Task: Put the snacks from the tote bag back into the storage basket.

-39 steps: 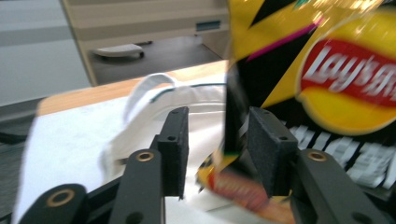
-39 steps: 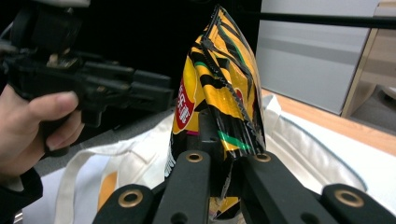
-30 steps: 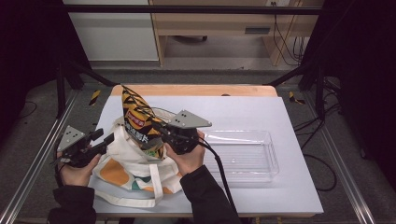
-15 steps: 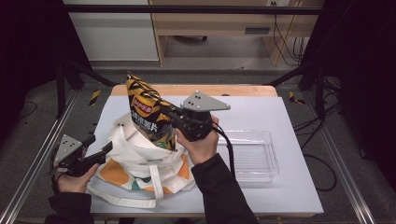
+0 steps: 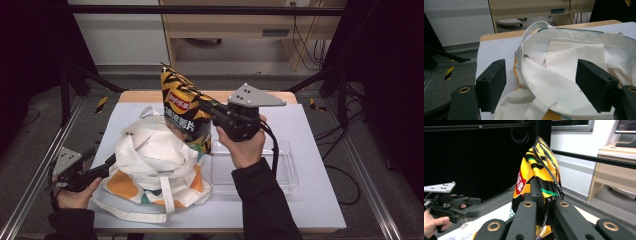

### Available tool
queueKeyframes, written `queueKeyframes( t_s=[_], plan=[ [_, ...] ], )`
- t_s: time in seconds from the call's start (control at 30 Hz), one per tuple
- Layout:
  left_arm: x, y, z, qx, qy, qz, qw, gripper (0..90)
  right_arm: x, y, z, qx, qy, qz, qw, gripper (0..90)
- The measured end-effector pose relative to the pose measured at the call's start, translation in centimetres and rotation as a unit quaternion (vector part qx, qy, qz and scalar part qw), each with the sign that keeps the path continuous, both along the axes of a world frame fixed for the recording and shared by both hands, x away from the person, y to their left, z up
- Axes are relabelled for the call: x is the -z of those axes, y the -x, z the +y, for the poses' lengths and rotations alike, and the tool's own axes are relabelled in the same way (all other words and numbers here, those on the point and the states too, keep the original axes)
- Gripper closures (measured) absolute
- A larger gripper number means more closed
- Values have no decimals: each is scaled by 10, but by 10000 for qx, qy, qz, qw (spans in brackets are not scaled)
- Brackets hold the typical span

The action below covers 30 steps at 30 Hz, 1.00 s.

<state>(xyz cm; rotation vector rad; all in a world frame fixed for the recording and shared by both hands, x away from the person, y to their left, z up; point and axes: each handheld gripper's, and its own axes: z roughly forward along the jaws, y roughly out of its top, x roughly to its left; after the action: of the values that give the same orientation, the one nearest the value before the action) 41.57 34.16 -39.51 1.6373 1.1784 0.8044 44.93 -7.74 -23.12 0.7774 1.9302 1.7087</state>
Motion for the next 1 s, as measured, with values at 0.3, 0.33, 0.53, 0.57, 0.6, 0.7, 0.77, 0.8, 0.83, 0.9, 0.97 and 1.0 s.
queueKeyframes(
  t_s=[0.3,0.33,0.53,0.57,0.6,0.7,0.77,0.8,0.83,0.9,0.97,1.0],
  plan=[
    [2,-1,2,-41,34,56,10000,248,9,5,-45,355,56,82,9993,900],
    [2,-1,2,-40,37,59,10000,249,10,6,-49,384,65,83,9992,900],
    [2,-1,3,-49,60,74,9999,251,19,11,-74,548,129,127,9983,900],
    [2,-1,3,-53,60,72,9999,251,21,12,-77,565,131,141,9982,900],
    [3,-1,3,-55,62,72,9999,251,23,13,-81,582,157,136,9981,900],
    [3,-1,3,-65,63,78,9999,252,29,16,-88,617,182,161,9978,900],
    [3,-1,3,-80,87,89,9999,253,34,19,-94,627,206,181,9977,900],
    [3,-1,3,-83,90,91,9999,253,37,20,-96,633,190,198,9976,900],
    [3,-1,3,-91,99,93,9999,253,39,20,-98,638,193,198,9976,900],
    [3,-1,3,-97,100,93,9999,255,44,21,-103,651,196,238,9974,900],
    [3,-1,4,-97,95,93,9999,257,49,22,-106,666,204,267,9972,900],
    [3,-1,4,-97,99,92,9999,257,51,22,-107,674,200,281,9971,900]
  ],
)
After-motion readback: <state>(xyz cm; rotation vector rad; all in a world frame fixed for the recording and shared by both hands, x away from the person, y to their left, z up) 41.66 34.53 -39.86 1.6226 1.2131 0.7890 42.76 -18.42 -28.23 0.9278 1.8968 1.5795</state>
